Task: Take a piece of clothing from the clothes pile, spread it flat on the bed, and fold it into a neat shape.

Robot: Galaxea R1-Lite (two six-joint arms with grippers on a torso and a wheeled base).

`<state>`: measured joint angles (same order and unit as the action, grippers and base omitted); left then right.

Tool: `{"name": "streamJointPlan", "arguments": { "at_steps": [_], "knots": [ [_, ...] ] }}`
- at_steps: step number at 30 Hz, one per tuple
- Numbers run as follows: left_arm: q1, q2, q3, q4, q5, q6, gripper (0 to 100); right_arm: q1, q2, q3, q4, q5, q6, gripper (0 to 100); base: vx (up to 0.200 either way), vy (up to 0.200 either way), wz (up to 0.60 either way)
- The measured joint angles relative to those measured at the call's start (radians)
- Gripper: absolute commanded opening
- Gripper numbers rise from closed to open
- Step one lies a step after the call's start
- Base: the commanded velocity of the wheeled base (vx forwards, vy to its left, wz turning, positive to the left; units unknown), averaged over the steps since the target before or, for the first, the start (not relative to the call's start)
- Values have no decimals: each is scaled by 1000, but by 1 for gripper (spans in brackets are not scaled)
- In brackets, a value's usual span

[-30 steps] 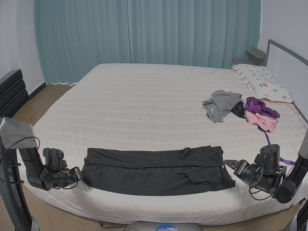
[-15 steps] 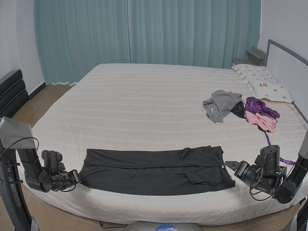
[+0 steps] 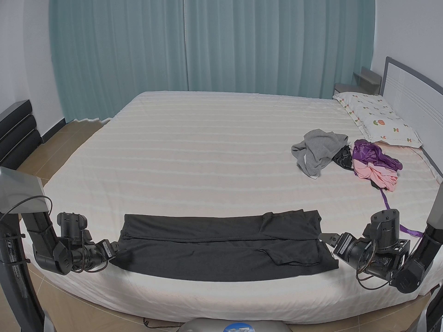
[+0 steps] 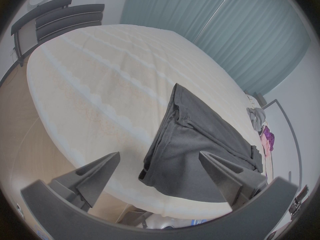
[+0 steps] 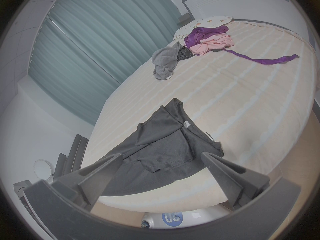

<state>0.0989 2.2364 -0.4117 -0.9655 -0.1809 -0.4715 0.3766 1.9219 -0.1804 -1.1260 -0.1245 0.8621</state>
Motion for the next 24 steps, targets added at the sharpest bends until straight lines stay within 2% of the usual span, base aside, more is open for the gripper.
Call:
{"name": "streamJointPlan", "arguments": {
  "at_steps": [5,12,15,21,24],
  "knots": [
    [2,-28,-8,0,-24,-56,100,7,45,-21,-3,2,16,100,0,0,0],
    [5,-48,-46,0,-117,-221,100,36,178,-113,-4,-1,62,100,0,0,0],
    [5,-50,-60,0,-128,-237,100,43,220,-165,3,2,69,100,0,0,0],
    [5,-46,-72,-1,-131,-241,100,58,292,-275,67,4,78,100,-200,0,0],
    [4,-43,-73,0,-131,-239,100,71,323,-324,111,5,102,100,0,0,0]
  ]
}}
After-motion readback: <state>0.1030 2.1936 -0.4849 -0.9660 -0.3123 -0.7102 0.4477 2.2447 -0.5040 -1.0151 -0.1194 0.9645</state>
